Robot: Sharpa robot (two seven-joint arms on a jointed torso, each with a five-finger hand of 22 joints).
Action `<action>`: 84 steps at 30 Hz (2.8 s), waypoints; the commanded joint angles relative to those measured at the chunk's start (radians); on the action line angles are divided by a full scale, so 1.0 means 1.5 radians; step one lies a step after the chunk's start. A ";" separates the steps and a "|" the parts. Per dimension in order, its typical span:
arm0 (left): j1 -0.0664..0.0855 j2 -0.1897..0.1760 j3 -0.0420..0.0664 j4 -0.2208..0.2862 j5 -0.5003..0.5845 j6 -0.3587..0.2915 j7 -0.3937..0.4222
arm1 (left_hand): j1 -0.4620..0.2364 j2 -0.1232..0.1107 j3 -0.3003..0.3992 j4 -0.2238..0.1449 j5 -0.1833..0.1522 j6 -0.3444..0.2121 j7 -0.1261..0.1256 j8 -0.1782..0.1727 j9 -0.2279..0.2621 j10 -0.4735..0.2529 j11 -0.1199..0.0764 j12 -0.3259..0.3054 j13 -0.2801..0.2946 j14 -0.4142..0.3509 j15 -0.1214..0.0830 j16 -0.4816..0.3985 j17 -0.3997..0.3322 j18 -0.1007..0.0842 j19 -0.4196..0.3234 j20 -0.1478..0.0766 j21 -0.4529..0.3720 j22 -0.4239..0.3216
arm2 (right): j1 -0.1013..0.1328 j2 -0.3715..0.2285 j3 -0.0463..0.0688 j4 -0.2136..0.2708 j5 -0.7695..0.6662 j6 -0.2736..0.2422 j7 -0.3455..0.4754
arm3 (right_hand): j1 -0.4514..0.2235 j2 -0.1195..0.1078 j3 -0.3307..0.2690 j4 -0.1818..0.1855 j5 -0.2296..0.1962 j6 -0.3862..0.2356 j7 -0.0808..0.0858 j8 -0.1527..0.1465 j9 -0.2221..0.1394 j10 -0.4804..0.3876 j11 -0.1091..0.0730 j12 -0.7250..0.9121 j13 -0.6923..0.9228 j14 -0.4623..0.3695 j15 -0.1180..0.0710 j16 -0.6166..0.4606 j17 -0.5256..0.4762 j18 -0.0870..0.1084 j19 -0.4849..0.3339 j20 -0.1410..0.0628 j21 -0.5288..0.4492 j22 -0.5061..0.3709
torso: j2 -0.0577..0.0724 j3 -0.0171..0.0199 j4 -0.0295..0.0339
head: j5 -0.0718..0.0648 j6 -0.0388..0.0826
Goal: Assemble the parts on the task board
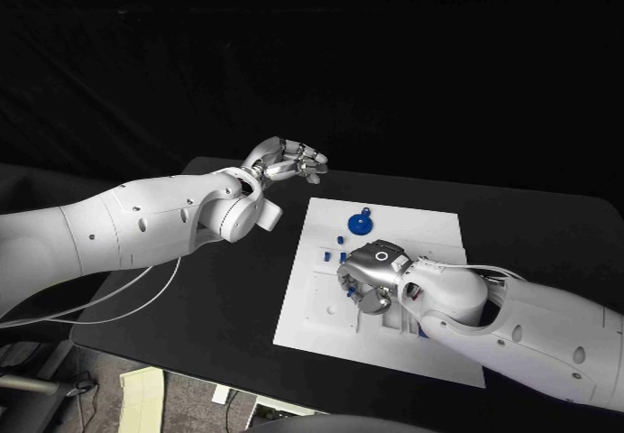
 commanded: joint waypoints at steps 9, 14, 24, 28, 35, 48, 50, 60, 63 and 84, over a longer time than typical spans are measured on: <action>0.002 0.000 0.000 0.002 0.004 -0.001 0.005 | -0.002 0.004 -0.001 -0.002 0.001 -0.004 -0.001 0.004 -0.001 -0.004 0.001 0.002 -0.001 0.004 -0.001 -0.004 0.001 -0.005 0.005 -0.001 -0.004 0.001 | -0.002 0.004 -0.003 -0.003 -0.008 0.018 -0.002 | 0.002 0.007 0.001 -0.004 0.004 0.004 0.000 0.001 0.001 0.019 -0.002 0.002 0.002 -0.024 -0.018 0.003 -0.001 0.032 0.002 -0.007 0.004 0.012 | 0.000 0.0000 -0.0003 | 0.000 -0.002; 0.003 0.000 0.000 0.003 0.004 -0.001 0.005 | -0.002 0.004 -0.001 -0.002 0.001 -0.004 -0.001 0.004 -0.001 -0.004 0.001 0.002 -0.001 0.004 -0.001 -0.005 0.002 -0.005 0.005 -0.001 -0.004 0.001 | -0.002 0.007 -0.004 -0.004 -0.008 0.022 -0.001 | 0.002 0.007 0.001 -0.005 0.005 0.004 0.001 0.001 0.001 0.019 -0.002 0.001 0.002 -0.024 -0.018 0.003 -0.002 0.032 0.001 -0.008 0.005 0.012 | 0.000 -0.0002 -0.0001 | -0.001 -0.003; 0.004 0.000 0.000 0.003 0.004 -0.001 0.005 | -0.001 0.004 -0.001 -0.002 0.001 -0.005 -0.001 0.005 -0.001 -0.004 0.001 0.002 -0.001 0.005 -0.001 -0.005 0.003 -0.005 0.006 -0.001 -0.005 0.002 | -0.002 0.012 -0.014 -0.010 -0.008 0.032 -0.003 | 0.001 0.008 0.001 -0.005 0.006 0.003 0.001 0.001 0.001 0.019 -0.002 0.001 0.003 -0.025 -0.018 0.004 -0.002 0.032 0.001 -0.007 0.005 0.012 | 0.000 0.0001 0.0004 | -0.002 -0.004; 0.004 0.000 0.000 0.003 0.004 -0.001 0.005 | -0.001 0.004 -0.001 -0.002 0.001 -0.005 -0.001 0.005 -0.001 -0.004 0.001 0.002 -0.001 0.005 -0.001 -0.006 0.003 -0.005 0.006 -0.001 -0.005 0.002 | -0.002 0.010 -0.015 -0.009 -0.007 0.031 -0.002 | 0.000 0.008 0.000 -0.005 0.007 0.003 0.001 0.001 0.002 0.019 -0.002 0.001 0.004 -0.025 -0.017 0.004 -0.003 0.032 0.001 -0.007 0.005 0.012 | 0.000 0.0001 0.0001 | -0.003 -0.006; 0.004 -0.001 0.000 0.004 0.004 0.000 0.004 | -0.001 0.004 -0.001 -0.002 0.001 -0.005 -0.001 0.005 -0.001 -0.004 0.001 0.002 -0.001 0.005 -0.001 -0.006 0.003 -0.005 0.006 -0.001 -0.005 0.002 | -0.001 0.009 -0.015 -0.013 0.016 0.023 0.007 | -0.015 0.005 -0.008 -0.002 0.051 -0.001 0.003 -0.003 0.005 0.014 0.000 -0.005 0.008 -0.028 -0.015 0.005 -0.009 0.032 -0.002 -0.005 0.005 0.012 | 0.000 0.0001 -0.0008 | -0.003 -0.007; 0.005 0.000 0.000 -0.002 0.004 0.001 0.003 | -0.001 0.003 -0.001 -0.002 0.001 -0.005 -0.001 0.005 -0.001 -0.005 0.001 0.002 -0.001 0.005 -0.001 -0.007 0.004 -0.005 0.006 -0.001 -0.005 0.002 | 0.001 -0.016 -0.015 0.003 0.058 -0.040 0.000 | -0.042 -0.044 -0.111 -0.007 0.100 -0.129 0.055 -0.070 -0.022 -0.151 0.054 -0.045 -0.038 -0.040 0.036 0.008 -0.020 0.032 -0.016 -0.001 -0.003 0.007 | -0.001 0.0008 -0.0007 | -0.005 -0.004; 0.005 0.000 0.000 -0.007 0.004 0.002 0.004 | -0.001 0.003 -0.001 -0.002 0.001 -0.005 -0.001 0.005 -0.001 -0.005 0.001 0.002 -0.001 0.005 -0.001 -0.007 0.004 -0.005 0.006 -0.001 -0.005 0.002 | 0.003 -0.024 -0.015 0.011 0.063 -0.044 -0.003 | -0.043 -0.047 -0.120 -0.006 0.099 -0.132 0.056 -0.070 -0.022 -0.153 0.055 -0.044 -0.041 -0.042 0.037 0.009 -0.021 0.032 -0.016 0.000 -0.005 0.007 | -0.001 0.0008 -0.0005 | -0.005 -0.003; 0.004 0.003 0.000 -0.021 0.006 0.002 0.005 | -0.001 0.004 -0.001 -0.002 0.001 -0.005 -0.001 0.005 -0.001 -0.005 0.001 0.002 -0.001 0.005 -0.001 -0.007 0.005 -0.005 0.006 -0.001 -0.006 0.002 | 0.023 -0.063 0.002 0.051 0.081 -0.061 -0.007 | -0.033 -0.047 -0.129 0.003 0.105 -0.134 0.060 -0.068 -0.023 -0.150 0.055 -0.041 -0.050 -0.042 0.037 0.014 -0.026 0.032 -0.014 0.001 -0.008 0.005 | -0.002 0.0012 -0.0012 | -0.009 0.005; 0.004 0.004 0.000 -0.022 0.006 0.003 0.005 | -0.001 0.004 -0.001 -0.002 0.001 -0.005 -0.001 0.005 -0.001 -0.005 0.001 0.002 -0.001 0.005 -0.001 -0.007 0.005 -0.005 0.006 -0.001 -0.006 0.003 | 0.029 -0.080 0.014 0.063 0.115 -0.056 -0.007 | -0.027 -0.046 -0.125 0.008 0.100 -0.131 0.058 -0.065 -0.023 -0.143 0.053 -0.038 -0.051 -0.041 0.035 0.015 -0.028 0.032 -0.013 0.001 -0.009 0.005 | -0.002 0.0008 -0.0008 | -0.012 0.008; 0.004 0.004 0.000 -0.025 0.008 0.010 0.006 | -0.002 0.005 -0.001 -0.001 0.001 -0.006 -0.001 0.005 -0.002 -0.004 0.001 0.003 -0.001 0.006 -0.002 -0.008 0.007 -0.004 0.008 -0.001 -0.006 0.003 | 0.072 -0.178 0.068 0.050 0.219 0.040 -0.004 | -0.028 -0.039 -0.128 0.012 0.061 -0.114 0.045 -0.046 -0.009 -0.115 0.034 -0.006 0.028 -0.057 0.016 0.019 -0.045 0.032 -0.033 0.008 -0.009 0.013 | 0.000 0.0004 -0.0011 | -0.027 0.031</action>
